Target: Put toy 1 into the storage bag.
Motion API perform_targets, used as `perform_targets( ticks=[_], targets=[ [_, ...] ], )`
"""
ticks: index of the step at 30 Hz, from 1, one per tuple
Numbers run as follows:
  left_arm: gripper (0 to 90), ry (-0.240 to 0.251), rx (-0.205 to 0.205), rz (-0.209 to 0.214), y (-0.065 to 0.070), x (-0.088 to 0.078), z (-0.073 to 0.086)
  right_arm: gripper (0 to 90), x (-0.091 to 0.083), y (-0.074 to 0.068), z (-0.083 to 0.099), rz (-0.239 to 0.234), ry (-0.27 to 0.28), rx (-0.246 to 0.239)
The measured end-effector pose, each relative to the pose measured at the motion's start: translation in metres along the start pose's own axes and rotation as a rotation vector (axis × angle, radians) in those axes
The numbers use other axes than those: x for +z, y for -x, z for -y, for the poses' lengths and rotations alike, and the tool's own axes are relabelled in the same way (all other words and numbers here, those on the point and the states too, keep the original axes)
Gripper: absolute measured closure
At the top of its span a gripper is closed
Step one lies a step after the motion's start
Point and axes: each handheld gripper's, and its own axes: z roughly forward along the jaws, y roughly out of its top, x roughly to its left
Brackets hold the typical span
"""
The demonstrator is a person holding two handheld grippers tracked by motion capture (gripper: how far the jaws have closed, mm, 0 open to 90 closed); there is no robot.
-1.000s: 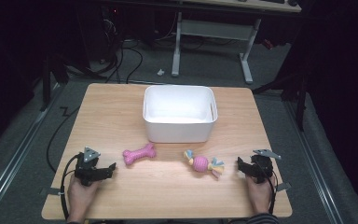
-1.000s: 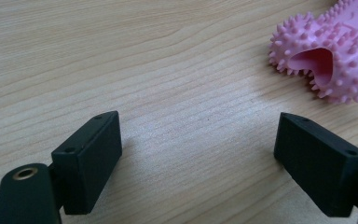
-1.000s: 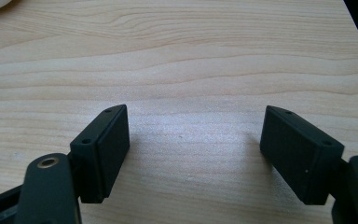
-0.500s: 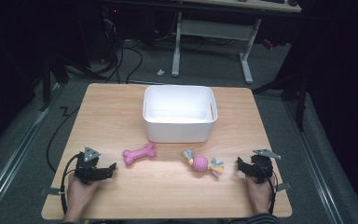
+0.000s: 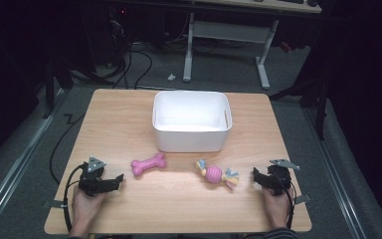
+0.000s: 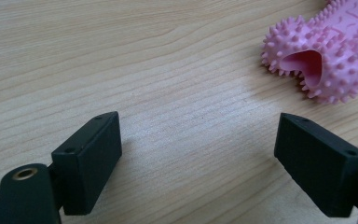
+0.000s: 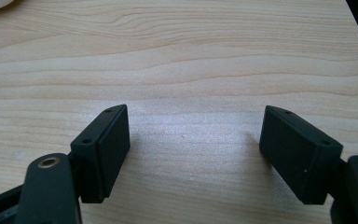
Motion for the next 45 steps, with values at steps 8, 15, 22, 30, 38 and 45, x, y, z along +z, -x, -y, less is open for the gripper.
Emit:
perform_targets(
  ticks=[8, 15, 22, 30, 38, 45],
  targets=[
    [14.9, 0.015, -0.006, 0.012, 0.001, -0.007, -0.002, 24.9, 0.000, 0.000, 0.000, -0.003, 0.001, -0.003],
    [15.3, 0.002, 0.026, 0.027, 0.008, -0.011, -0.005, 24.9, 0.000, 0.000, 0.000, -0.005, -0.002, -0.005],
    [17.1, 0.018, 0.049, 0.067, 0.017, -0.016, -0.014, 24.9, 0.000, 0.000, 0.000, -0.005, -0.002, -0.005],
    [16.2, 0.032, 0.086, 0.111, 0.027, -0.019, -0.025, 25.0, 0.000, -0.001, 0.000, -0.007, 0.001, -0.005],
    [15.7, 0.012, 0.153, 0.109, 0.040, -0.018, -0.041, 25.0, 0.000, -0.001, 0.000, -0.007, 0.001, -0.006],
    [15.7, 0.002, 0.188, 0.112, 0.047, -0.017, -0.052, 25.0, 0.000, -0.001, 0.000, -0.008, 0.001, -0.004]
  ],
)
